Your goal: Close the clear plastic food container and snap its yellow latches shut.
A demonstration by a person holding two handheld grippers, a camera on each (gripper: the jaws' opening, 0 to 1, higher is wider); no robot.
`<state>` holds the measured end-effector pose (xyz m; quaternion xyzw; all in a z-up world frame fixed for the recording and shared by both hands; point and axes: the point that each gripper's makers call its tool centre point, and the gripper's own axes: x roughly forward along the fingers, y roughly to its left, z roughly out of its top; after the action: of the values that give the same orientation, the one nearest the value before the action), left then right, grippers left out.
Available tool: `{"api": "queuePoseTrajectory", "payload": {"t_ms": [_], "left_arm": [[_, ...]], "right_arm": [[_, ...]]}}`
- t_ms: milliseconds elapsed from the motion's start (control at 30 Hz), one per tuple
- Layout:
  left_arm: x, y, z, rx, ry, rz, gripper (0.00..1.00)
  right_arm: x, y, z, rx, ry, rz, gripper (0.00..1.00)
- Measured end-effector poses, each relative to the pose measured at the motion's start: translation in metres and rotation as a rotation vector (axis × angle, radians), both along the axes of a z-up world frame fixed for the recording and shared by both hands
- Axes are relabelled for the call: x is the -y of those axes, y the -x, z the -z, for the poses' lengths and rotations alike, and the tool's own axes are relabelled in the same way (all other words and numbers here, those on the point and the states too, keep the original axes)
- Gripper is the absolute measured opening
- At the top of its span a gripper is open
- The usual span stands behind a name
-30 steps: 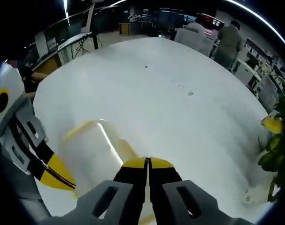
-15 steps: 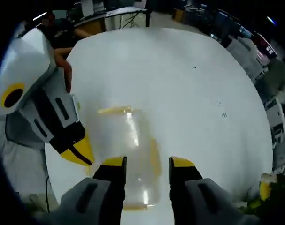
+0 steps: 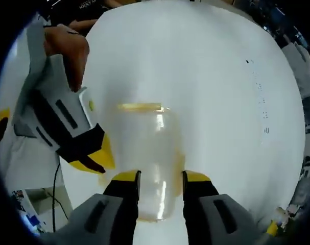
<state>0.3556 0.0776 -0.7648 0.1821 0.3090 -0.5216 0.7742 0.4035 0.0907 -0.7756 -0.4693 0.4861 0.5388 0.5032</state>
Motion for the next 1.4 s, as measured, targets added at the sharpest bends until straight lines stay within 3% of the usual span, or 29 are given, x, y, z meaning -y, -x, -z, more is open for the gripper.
{"api": "queuePoseTrajectory", "payload": {"t_ms": [300,500,600,633,667,733,800,833,867,900,1033,1133,1267,1300,1367,1400], "left_arm": [[0.001,0.001,-0.002,0.042,-0.018,0.035,0.11],[0.001,0.0,-0.003,0.088,-0.035,0.064,0.16],[-0.002,-0.003,-0.004,0.064,-0.039,0.033,0.21],[-0.002,-0.001,-0.003,0.05,-0.042,0.035,0.27],[-0.004,0.01,0.001,0.0,-0.062,0.063,0.35],[-0.002,0.013,0.001,0.016,-0.057,0.065,0.41],[-0.004,0.009,0.003,0.128,-0.129,0.121,0.36],[-0.004,0.007,0.005,0.21,-0.172,0.169,0.34],[-0.002,0.013,0.007,0.223,-0.186,0.207,0.34],[-0.002,0.012,0.008,0.272,-0.217,0.227,0.35],[0.003,0.013,0.014,0.391,-0.28,0.259,0.37],[-0.002,0.01,0.019,0.487,-0.378,0.275,0.38],[0.001,0.009,0.016,0.43,-0.327,0.23,0.38],[0.002,0.01,0.016,0.392,-0.304,0.214,0.38],[0.005,0.009,0.008,0.252,-0.199,0.137,0.38],[0.0,0.009,0.008,0.191,-0.179,0.125,0.37]], "right_arm": [[0.001,0.004,0.002,-0.007,0.072,-0.005,0.32],[0.006,0.007,0.003,-0.057,0.039,0.09,0.33],[0.007,0.008,0.003,-0.064,0.03,0.151,0.33],[0.008,0.007,0.003,-0.063,0.025,0.151,0.33],[0.008,0.008,0.003,-0.062,0.022,0.153,0.33],[0.008,0.009,0.003,-0.057,0.017,0.153,0.33],[0.007,0.009,0.003,-0.053,0.017,0.16,0.33],[0.006,0.009,0.003,-0.051,0.02,0.162,0.33],[0.006,0.01,0.003,-0.046,0.027,0.165,0.33],[0.005,0.01,0.003,-0.042,0.031,0.166,0.33],[0.006,0.01,0.003,-0.034,0.036,0.164,0.33],[0.005,0.011,0.003,-0.036,0.043,0.171,0.33],[0.005,0.012,0.003,-0.028,0.041,0.173,0.32],[0.005,0.013,0.003,-0.022,0.042,0.17,0.32],[0.004,0.013,0.003,-0.014,0.045,0.169,0.32],[0.004,0.013,0.003,-0.01,0.048,0.169,0.32]]}}
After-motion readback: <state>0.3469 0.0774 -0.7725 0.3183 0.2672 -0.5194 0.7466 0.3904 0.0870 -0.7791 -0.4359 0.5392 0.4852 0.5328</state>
